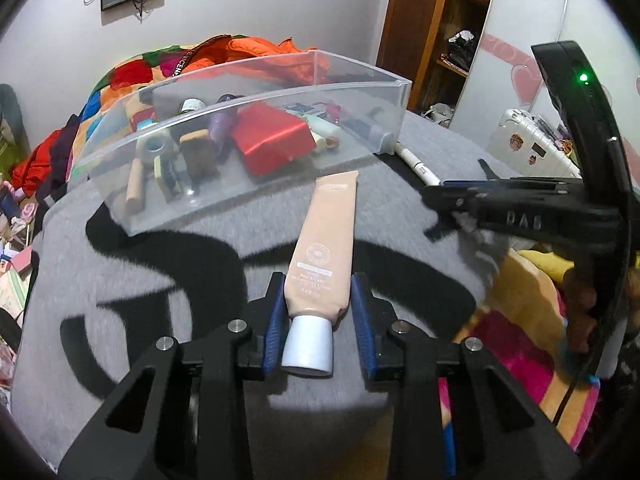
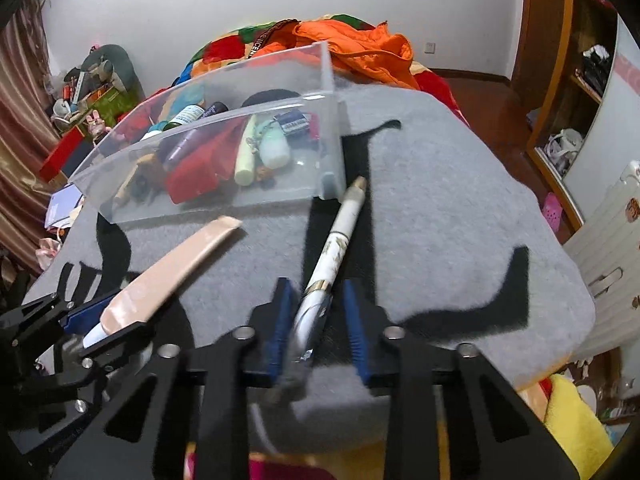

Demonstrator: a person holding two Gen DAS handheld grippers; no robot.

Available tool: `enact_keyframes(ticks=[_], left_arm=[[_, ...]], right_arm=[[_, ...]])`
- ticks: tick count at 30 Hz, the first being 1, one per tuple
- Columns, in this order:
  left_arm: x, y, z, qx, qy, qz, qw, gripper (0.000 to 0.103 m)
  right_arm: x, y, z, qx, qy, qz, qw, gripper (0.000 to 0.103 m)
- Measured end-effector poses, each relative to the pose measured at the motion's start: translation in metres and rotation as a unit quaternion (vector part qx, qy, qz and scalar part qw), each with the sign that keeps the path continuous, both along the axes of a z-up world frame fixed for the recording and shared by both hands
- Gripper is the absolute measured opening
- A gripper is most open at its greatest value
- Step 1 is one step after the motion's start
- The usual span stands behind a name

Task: Organize objects
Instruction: 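Grasp the beige squeeze tube with the left gripper while the right grasps the white pen, then lift the beige tube into the box with the left gripper while the right lowers the pen in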

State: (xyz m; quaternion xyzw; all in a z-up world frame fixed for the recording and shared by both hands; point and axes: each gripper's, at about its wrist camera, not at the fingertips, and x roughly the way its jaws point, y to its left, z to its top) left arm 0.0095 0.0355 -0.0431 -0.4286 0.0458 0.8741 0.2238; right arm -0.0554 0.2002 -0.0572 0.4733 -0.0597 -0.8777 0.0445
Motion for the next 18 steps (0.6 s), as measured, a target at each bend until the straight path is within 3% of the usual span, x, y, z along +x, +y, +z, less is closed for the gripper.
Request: enact_keyframes(ticks=[9,14,18], left_arm=[[-0.007,0.007,-0.002,-0.017,0.013,-0.005,0.9998,0.035],[-0.007,0.011,-0.007,-0.009,0.038,0.003,0.9992,0.036],[-0.001,0.012,-0.007,-0.013,0.047,0.015,0.9987,0.028]], right_arm=[[0.007,0.009,0.001,-0.016,0.006,0.001,1.000,0.013],[0.000,0.004,-0.002,0.012,0.021,-0.001,1.000,0.014],[0.002,0.001,-0.002,0.027,0.033,-0.004,0.999,0.013]])
